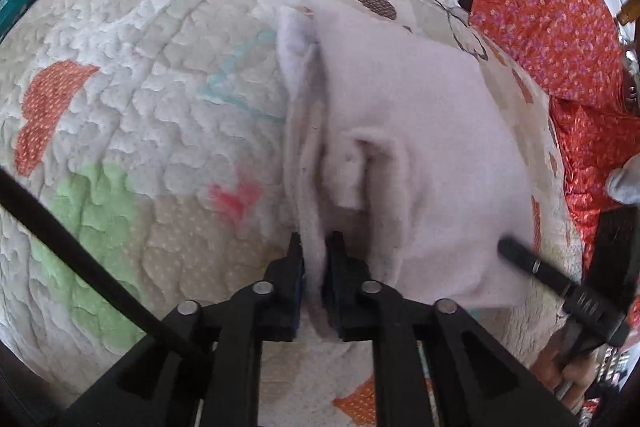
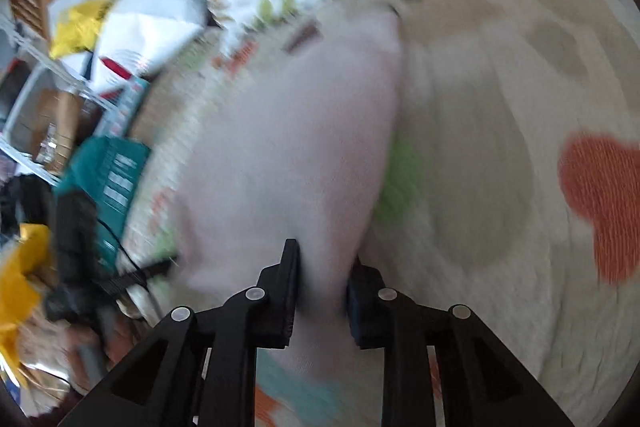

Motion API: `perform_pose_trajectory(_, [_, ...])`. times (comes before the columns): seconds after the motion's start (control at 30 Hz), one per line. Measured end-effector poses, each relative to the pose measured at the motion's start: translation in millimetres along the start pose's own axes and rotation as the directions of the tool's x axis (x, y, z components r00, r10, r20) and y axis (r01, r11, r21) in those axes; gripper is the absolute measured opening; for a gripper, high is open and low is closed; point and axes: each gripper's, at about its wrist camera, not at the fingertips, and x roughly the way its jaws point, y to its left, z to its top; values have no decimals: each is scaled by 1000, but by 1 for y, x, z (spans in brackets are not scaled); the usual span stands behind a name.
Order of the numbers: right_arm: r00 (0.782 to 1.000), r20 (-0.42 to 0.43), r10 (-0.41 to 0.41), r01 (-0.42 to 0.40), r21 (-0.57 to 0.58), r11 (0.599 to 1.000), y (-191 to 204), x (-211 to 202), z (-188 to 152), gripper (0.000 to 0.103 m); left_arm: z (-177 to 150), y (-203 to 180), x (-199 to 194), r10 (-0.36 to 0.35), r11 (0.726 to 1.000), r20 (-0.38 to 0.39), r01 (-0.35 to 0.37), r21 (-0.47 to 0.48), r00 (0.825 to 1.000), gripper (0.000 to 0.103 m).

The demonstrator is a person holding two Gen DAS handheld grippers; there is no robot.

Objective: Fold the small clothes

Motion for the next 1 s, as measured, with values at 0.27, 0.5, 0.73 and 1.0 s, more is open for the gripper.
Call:
perform_pose_trajectory(0.27, [992,124,-30,37,-56,998,12,-45,-10,34,-1,46,-18,93,986,47,-85,-146,995,0])
perform_pose_trajectory(0.5, [983,179,-28,59,-171,984,73,-48,4,34,-21,32,-74,126,989,218,-104,-109,968,60])
perform_pose_trajectory(0.73, [999,-5,-43,40,-279,959,138,68,16,34,-28,27,-118,317,945,446,-317,-78,837,78])
perform_pose_trajectory(1.0, [977,-192,92,-128,-187,974,149,123,13,36,-24,43,-155,382,920,591,-355,-167,711,93])
